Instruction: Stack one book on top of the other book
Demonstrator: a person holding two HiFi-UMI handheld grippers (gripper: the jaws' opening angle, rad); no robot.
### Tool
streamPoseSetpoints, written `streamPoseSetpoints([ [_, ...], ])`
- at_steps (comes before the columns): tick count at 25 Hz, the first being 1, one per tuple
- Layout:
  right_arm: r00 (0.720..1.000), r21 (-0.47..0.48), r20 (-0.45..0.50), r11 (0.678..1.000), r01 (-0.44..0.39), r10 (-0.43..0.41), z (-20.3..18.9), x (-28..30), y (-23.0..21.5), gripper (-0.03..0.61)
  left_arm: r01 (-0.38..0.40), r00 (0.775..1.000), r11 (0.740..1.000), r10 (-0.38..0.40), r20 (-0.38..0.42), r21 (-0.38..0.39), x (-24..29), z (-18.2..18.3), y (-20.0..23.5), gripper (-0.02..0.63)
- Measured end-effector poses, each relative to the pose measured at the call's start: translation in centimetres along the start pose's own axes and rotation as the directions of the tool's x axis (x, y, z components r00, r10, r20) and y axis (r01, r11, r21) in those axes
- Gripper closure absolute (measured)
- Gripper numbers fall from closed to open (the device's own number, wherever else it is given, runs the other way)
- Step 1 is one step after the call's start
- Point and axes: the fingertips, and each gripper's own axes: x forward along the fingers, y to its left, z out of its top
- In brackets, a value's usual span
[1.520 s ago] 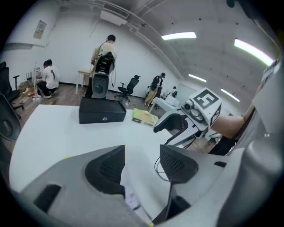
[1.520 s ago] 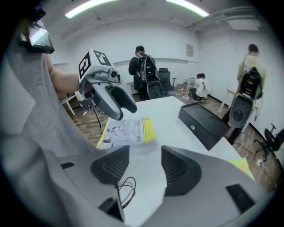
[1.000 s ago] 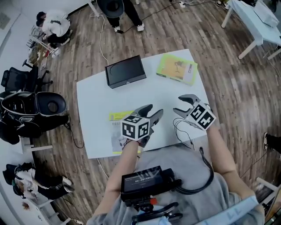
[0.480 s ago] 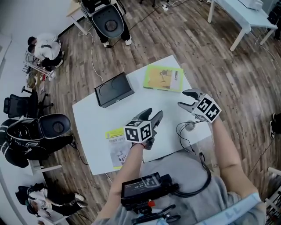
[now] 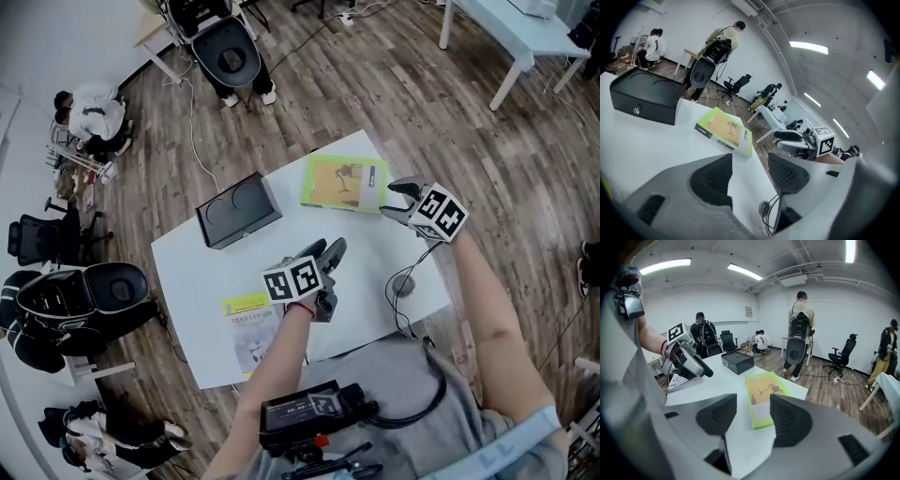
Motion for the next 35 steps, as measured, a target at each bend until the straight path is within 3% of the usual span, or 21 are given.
streamPoseSetpoints([
  [6,0.998,-0.018,-0.066,1.0,-0.015,0.014,0.2,3.0,-3.2,0.353,0.014,1.0,0.987,-0.009,0.027,-0.162,2.6,0.8,1.3,0.362],
  [13,0.986,-0.025,-0.162,0.999,-0.042,0.037,-0.9,6.8,-6.2,0.353,0.036,0.999,0.96,-0.033,0.015,-0.279,6.0,0.6,2.9,0.362],
  [20,0.978,0.001,-0.195,0.997,-0.08,0.079,-1.5,9.9,-9.4,0.351,0.016,0.998,0.866,0.016,0.059,-0.5,9.2,0.3,4.7,0.36],
  [24,0.966,0.003,-0.235,0.994,-0.107,0.105,-1.7,11.6,-10.5,0.34,0.002,0.998,0.833,0.03,0.048,-0.553,10.6,-0.1,5.0,0.36],
  [30,0.949,0.037,-0.275,0.988,-0.148,0.152,-3.0,13.6,-11.0,0.325,-0.035,0.998,0.808,0.063,0.027,-0.588,12.7,-1.1,5.3,0.36],
  [35,0.944,0.043,-0.288,0.987,-0.157,0.162,-3.7,14.7,-11.3,0.325,-0.049,0.991,0.732,0.12,0.058,-0.679,13.9,-0.8,6.5,0.36],
])
